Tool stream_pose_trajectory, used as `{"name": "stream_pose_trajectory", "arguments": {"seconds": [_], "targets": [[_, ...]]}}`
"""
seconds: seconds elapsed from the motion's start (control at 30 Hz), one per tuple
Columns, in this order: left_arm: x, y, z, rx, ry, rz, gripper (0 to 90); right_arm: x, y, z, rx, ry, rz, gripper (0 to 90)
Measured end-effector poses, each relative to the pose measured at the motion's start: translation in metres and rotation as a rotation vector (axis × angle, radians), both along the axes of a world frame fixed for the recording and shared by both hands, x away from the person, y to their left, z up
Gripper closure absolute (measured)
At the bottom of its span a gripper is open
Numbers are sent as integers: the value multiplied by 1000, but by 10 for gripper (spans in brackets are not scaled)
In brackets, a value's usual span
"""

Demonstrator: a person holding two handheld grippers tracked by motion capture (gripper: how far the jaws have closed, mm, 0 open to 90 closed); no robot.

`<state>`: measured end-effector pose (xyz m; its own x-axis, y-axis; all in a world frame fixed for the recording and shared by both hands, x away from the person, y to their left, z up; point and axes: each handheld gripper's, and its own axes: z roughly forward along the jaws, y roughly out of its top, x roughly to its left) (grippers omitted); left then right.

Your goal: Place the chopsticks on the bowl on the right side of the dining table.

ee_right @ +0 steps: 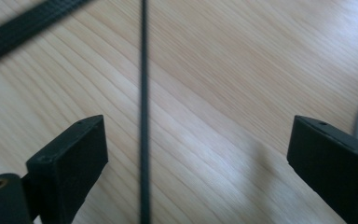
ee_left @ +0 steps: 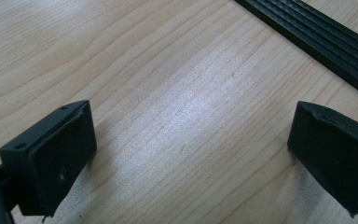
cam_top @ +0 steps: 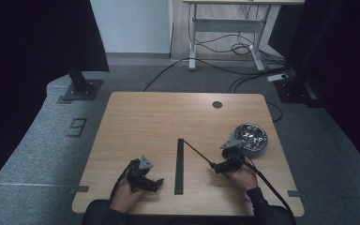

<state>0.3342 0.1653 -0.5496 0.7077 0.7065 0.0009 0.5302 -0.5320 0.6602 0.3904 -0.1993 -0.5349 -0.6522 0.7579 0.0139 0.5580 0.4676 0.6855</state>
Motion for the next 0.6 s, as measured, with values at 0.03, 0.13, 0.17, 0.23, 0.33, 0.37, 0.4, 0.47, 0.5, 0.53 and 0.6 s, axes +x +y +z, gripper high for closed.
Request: {"name": "stream_pose_trajectory", "arguments": {"seconds": [0.03, 0.13, 0.17, 0.23, 0.33, 0.37, 0.4, 0.47, 0.5, 0.53, 0.6], "targets": [[0, 0, 0, 0, 0, 0, 8, 1, 1, 1, 7, 3, 5, 35], [0, 0, 0, 0, 0, 0, 7, 3, 7, 3, 13, 19, 22, 10], [0, 0, 0, 0, 0, 0, 7, 4, 9, 3, 7, 20, 29, 10], [0, 0, 0, 0, 0, 0, 7, 8, 17, 1, -20, 26, 44, 30], [0, 0, 0, 0, 0, 0, 7, 9, 21, 1, -28, 27, 49, 65], [0, 0, 0, 0, 0, 0, 8, 11, 25, 1, -27, 20, 58, 122], [0, 0, 0, 0, 0, 0, 7, 12, 26, 1, -28, 22, 60, 138], [0, 0, 0, 0, 0, 0, 8, 15, 29, -1, -29, 25, 56, 171], [0, 0, 0, 0, 0, 0, 8, 16, 30, -1, -28, 30, 59, 204], [0, 0, 0, 0, 0, 0, 7, 16, 30, -1, -28, 30, 59, 204], [0, 0, 0, 0, 0, 0, 8, 18, 32, -4, -43, 36, 64, 249]]}}
